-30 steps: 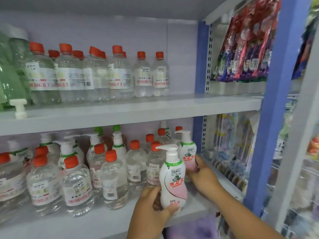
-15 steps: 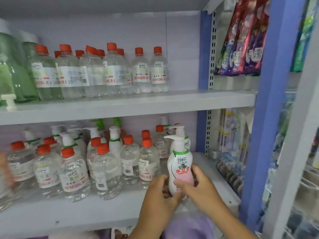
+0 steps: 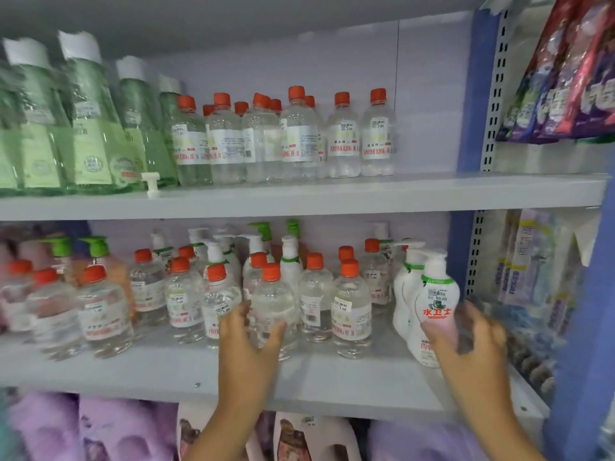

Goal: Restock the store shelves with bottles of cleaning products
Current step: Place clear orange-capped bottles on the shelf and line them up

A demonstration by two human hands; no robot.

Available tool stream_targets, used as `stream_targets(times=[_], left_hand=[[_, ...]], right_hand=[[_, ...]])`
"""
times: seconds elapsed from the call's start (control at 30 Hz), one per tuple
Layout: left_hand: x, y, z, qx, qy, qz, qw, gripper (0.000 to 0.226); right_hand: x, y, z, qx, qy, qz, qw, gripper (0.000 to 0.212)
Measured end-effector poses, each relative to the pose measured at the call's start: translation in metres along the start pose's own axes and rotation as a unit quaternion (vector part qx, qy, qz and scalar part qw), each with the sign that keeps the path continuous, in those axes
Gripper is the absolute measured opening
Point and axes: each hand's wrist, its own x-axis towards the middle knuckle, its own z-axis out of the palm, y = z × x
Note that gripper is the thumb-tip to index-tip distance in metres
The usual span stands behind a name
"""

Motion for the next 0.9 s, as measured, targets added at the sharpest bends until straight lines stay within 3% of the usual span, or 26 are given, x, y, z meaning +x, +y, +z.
stream_targets(times=[0.07,0.13,0.23,0.33,0.53,0.63,0.8,0.9], left_hand=[[0.004,-0.006,0.006,-0.03,-0.052,-0.017,0.998,0.067],[0.005,-0.013,0.012,-0.017,-0.08,-0.019,0.996,0.07],[0.006,-0.023,0.011,-0.007,-0.098,-0.032,0.995,0.079],[0.011,-0.034,0.007,-0.027,-0.135,-0.032,0.99,0.076],[0.016,-0.038,0.006,-0.102,-0.195,-0.032,0.975,0.061],[0.02,-0.043,0.005,-0.139,-0.243,-0.055,0.958,0.071],[0.029,-0.049,0.006,-0.15,-0.279,-0.05,0.947,0.089],[0.029,-0.051,0.012,-0.123,-0.282,-0.019,0.951,0.083]], right_hand=[[-0.019,-0.016,0.003,0.005,0.105,-0.144,0.984,0.032],[-0.034,-0.029,0.023,0.057,0.062,-0.191,0.978,0.02],[-0.035,-0.041,0.069,0.112,-0.117,-0.077,0.984,0.054],[-0.031,-0.05,0.099,0.136,-0.188,-0.017,0.973,0.077],[-0.034,-0.061,0.093,0.092,-0.206,0.045,0.973,0.064],[-0.04,-0.062,0.089,0.104,-0.235,0.049,0.965,0.062],[-0.043,-0.061,0.093,0.086,-0.232,0.062,0.967,0.08],[-0.042,-0.06,0.096,0.084,-0.238,0.061,0.966,0.086]])
